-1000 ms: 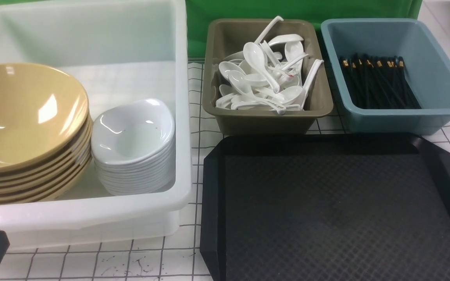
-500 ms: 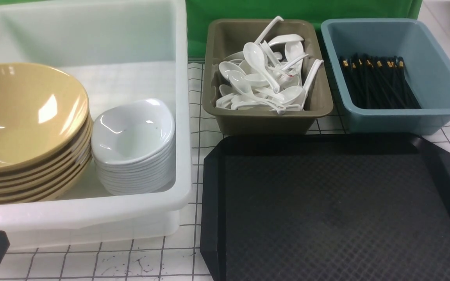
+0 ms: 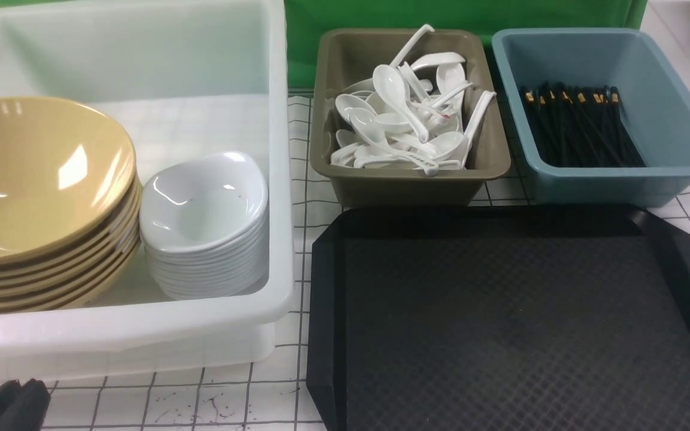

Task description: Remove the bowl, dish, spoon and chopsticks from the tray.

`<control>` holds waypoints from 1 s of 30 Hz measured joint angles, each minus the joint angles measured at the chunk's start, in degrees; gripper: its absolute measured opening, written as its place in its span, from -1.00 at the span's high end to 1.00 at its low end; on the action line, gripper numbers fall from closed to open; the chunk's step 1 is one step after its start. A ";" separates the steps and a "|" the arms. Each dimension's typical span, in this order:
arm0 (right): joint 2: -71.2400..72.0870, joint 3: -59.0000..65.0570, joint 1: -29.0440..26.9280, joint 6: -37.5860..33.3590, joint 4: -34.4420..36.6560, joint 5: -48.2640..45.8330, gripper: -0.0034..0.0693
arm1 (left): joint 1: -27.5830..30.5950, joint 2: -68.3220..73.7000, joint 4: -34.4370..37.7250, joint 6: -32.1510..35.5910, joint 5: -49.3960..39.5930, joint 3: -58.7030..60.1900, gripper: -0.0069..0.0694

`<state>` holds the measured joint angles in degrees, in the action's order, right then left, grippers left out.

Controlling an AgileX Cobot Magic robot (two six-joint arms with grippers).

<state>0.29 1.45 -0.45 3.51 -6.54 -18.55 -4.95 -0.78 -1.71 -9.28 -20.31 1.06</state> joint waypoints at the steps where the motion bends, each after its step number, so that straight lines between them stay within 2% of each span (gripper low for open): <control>1: 0.00 0.00 0.00 0.00 0.00 0.00 0.76 | 0.00 0.00 -0.06 -0.73 0.06 0.00 0.50; 30: 0.00 0.00 0.00 0.00 0.00 0.00 0.67 | 0.02 0.00 -0.16 -1.28 0.38 0.09 0.50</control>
<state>0.29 1.45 -0.45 3.51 -6.54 -18.55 -4.93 -0.78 -1.87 -10.57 -19.93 1.15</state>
